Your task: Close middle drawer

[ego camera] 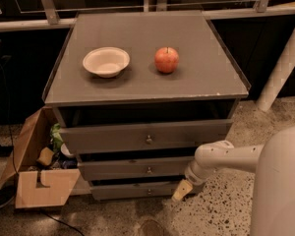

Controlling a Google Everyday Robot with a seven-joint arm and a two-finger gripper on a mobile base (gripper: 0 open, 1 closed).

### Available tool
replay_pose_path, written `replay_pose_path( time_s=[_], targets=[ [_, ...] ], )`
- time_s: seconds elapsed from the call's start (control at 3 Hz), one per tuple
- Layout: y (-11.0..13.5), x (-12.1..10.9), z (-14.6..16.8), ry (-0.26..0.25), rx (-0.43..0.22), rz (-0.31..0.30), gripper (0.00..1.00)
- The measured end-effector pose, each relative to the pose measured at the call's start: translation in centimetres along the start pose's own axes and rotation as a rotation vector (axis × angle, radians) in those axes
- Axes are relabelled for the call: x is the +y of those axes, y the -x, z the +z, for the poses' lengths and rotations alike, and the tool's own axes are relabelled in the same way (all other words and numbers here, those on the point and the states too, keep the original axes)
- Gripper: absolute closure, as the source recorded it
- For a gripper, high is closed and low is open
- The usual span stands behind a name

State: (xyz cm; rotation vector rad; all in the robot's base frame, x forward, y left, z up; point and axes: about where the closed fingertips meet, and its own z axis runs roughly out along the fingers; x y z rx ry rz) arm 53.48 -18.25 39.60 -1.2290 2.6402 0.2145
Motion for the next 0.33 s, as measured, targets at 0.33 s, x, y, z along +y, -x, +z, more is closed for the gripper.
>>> replay_pose_path(
  time_s=[0.33],
  targets=[
    [0.00, 0.00, 0.00, 0.000, 0.000, 0.000, 0.00]
  ],
)
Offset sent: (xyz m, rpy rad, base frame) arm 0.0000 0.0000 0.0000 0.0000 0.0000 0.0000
